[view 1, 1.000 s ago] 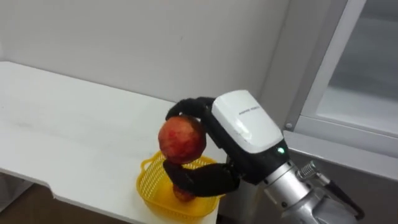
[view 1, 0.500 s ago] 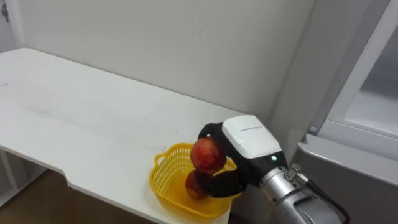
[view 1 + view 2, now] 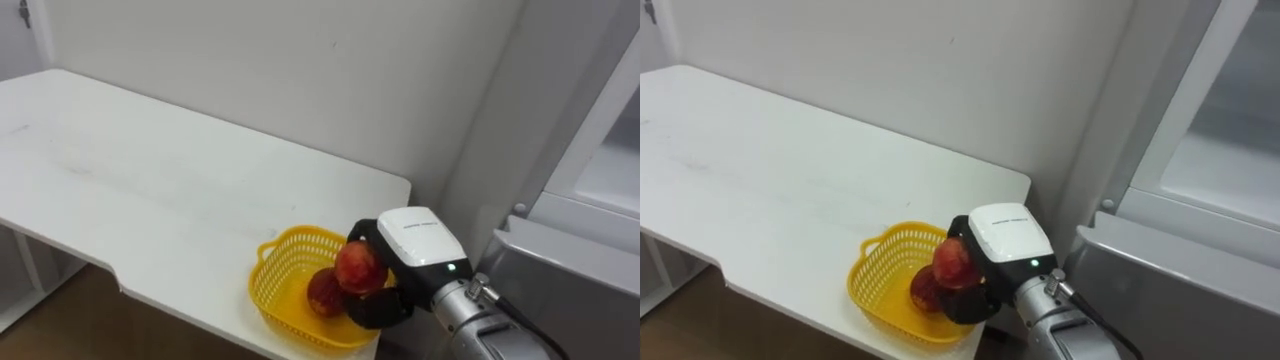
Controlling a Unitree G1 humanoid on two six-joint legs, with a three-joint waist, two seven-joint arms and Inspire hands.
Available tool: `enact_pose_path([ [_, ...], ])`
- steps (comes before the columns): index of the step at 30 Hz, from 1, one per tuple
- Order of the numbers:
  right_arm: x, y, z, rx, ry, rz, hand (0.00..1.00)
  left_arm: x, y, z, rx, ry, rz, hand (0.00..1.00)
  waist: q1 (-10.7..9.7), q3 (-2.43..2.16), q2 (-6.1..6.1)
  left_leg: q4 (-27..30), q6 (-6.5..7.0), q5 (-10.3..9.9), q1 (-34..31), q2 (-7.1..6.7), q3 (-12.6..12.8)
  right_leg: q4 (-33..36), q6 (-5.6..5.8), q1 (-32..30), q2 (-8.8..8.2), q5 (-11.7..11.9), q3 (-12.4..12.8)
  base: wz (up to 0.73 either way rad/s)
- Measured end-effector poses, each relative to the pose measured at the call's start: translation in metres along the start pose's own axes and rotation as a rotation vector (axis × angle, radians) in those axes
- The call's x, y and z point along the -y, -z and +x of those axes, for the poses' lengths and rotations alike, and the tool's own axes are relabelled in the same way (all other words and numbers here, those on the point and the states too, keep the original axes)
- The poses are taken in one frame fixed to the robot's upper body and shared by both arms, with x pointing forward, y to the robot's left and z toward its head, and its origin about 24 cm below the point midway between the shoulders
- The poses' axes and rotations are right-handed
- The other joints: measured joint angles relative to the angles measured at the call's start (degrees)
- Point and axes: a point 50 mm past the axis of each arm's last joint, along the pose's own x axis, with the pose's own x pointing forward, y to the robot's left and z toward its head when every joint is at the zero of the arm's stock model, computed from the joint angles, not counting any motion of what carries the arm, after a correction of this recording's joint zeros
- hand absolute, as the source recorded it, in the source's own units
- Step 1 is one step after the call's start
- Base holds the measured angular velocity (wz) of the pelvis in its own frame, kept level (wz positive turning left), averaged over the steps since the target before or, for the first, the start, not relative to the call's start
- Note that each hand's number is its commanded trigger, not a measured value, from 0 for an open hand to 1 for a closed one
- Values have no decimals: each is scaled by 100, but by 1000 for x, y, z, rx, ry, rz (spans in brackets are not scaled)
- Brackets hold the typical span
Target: Retrieve from the upper fridge
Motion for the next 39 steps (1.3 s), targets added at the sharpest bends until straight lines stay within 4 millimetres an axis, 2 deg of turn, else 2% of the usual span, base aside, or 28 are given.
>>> enact_pose_path([
  [7,-13,9,-1,-42,-54,-5,100,-1,0,0,-6,-2,-1,0,125,2,2,26,0,0,3,1,-8,4,0,22,-5,0,-29,0],
  [8,-14,10,-1,-46,-58,-5,88,-1,1,0,-9,-1,-1,0,126,2,3,28,1,1,2,1,-8,4,0,23,-6,0,-29,0],
  [9,-16,11,-2,-51,-65,-3,60,0,3,0,-17,0,-3,0,126,2,3,31,1,1,-1,1,-9,4,0,23,-7,0,-29,0],
  [10,-17,10,-1,-52,-67,1,39,0,3,0,-20,1,-3,0,125,2,2,32,1,1,-1,1,-10,4,0,23,-7,0,-29,0],
  [11,-17,9,-1,-52,-68,3,2,0,4,0,-21,1,-3,0,125,2,2,32,1,1,-1,1,-10,4,0,24,-6,0,-29,0],
  [39,-14,5,3,-45,-56,9,0,0,4,0,-28,12,-4,0,124,-1,32,37,1,1,-2,1,3,4,0,23,-6,0,-29,0],
])
